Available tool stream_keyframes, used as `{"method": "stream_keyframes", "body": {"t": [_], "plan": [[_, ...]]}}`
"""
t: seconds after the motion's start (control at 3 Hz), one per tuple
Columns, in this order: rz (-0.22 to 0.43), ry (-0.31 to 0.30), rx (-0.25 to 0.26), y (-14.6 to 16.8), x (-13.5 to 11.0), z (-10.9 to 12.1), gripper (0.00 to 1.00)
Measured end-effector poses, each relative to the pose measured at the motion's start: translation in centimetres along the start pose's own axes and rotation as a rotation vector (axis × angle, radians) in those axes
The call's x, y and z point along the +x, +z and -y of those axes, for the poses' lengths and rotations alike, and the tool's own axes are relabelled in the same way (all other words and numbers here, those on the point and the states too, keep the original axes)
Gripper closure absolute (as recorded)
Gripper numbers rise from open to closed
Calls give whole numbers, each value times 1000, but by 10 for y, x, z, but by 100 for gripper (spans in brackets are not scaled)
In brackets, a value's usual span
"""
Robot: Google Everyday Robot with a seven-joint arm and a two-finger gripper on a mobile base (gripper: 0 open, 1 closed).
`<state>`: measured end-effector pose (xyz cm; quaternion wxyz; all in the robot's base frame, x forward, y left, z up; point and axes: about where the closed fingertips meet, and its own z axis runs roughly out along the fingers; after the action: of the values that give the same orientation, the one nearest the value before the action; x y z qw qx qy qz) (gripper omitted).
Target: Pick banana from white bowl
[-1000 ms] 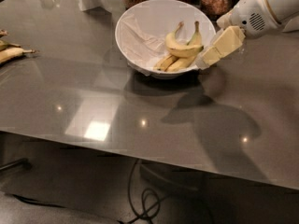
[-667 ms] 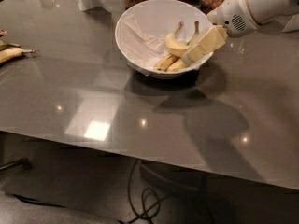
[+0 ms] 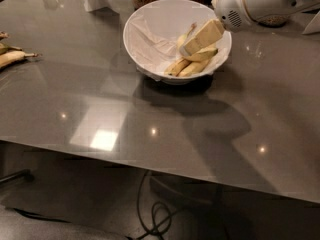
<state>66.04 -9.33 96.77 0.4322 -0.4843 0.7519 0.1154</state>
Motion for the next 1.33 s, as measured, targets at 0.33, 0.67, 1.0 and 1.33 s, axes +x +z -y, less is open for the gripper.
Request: {"method": "stream_keyframes", "body": {"t": [0.33,0.67,1.0,1.33], "plan": [[9,-27,2,18,-13,6,19],[4,-28,-5,30,-14,9,39],[-10,-20,-9,38,-6,12,39],[-35,1,-10,46,6,17,39]]}}
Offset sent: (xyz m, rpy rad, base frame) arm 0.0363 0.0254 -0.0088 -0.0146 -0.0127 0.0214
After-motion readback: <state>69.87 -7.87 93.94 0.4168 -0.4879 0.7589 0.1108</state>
